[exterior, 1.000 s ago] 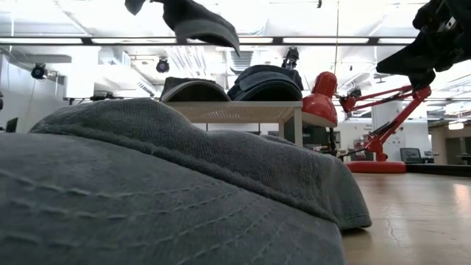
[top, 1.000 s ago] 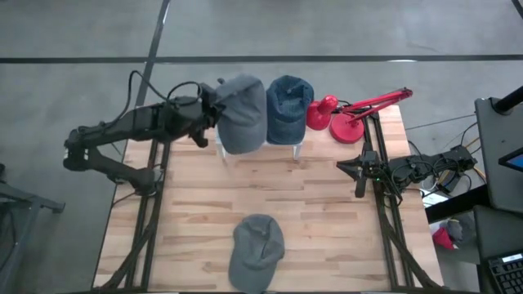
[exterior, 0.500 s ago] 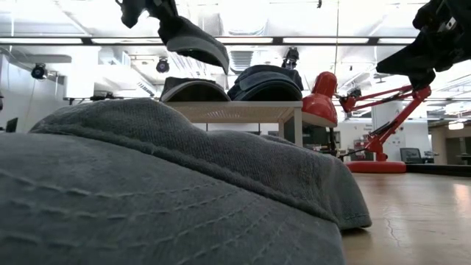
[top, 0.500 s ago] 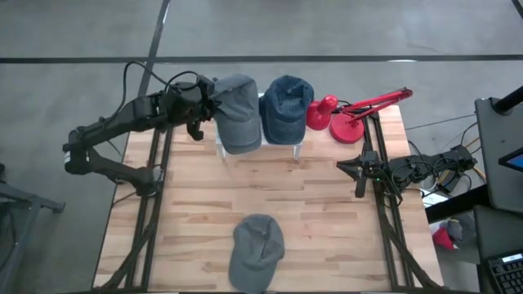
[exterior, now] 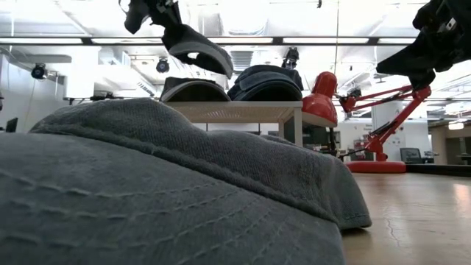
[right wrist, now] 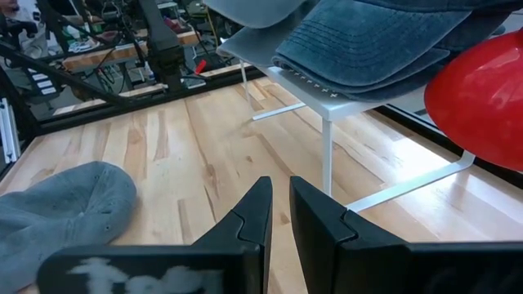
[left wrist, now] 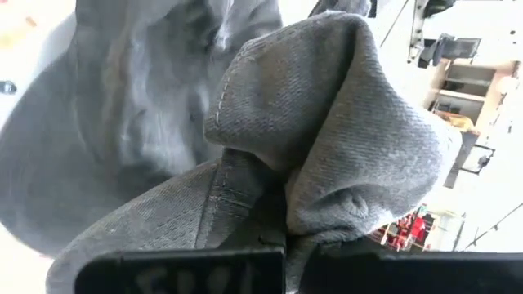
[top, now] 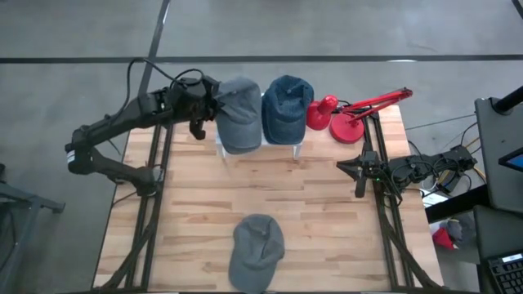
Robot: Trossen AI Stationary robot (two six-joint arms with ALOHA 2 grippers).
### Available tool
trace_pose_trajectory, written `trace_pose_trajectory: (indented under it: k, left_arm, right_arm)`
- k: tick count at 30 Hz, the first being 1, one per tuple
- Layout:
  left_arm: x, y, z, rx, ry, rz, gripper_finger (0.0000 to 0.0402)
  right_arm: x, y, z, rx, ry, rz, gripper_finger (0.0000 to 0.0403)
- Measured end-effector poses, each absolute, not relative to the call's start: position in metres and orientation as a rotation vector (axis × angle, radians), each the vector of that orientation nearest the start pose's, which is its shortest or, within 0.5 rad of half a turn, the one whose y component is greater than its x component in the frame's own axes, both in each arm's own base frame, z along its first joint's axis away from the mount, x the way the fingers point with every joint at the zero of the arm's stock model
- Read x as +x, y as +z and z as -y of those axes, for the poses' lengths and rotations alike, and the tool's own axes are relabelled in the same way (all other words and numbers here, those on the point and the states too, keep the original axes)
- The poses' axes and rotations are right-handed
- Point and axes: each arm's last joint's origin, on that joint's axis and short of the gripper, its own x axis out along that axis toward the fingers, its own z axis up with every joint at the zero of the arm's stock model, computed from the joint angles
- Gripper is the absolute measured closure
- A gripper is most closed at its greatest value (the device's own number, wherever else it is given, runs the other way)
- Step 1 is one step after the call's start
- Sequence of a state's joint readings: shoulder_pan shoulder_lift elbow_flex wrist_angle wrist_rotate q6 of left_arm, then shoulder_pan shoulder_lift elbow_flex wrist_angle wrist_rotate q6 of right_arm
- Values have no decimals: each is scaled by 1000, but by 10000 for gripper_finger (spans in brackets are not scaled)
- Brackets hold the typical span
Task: Pick & Place hat
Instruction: Stack the left gray cap on the gray cap on the shelf
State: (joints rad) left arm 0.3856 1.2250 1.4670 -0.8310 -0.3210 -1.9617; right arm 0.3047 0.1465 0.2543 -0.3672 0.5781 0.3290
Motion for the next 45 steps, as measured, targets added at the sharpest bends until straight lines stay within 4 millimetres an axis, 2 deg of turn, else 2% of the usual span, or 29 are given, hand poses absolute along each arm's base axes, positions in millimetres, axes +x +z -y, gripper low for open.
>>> trace_pose_trajectory:
  k: [9, 23, 35, 45]
  left_arm:
    - [217, 409, -110, -1825, 1050, 212, 401]
    - [219, 399, -113, -1803, 1092, 150, 392]
    - [219, 398, -114, -1752, 1092, 119, 355]
    - [219, 396, -120, -1675, 1107, 75, 293]
  right_arm:
    - [86, 204, -10, 213, -307, -191, 360]
    - [86, 204, -10, 213, -308, -191, 360]
    - [86, 204, -10, 213, -307, -191, 360]
    - [86, 204, -10, 213, -308, -191, 360]
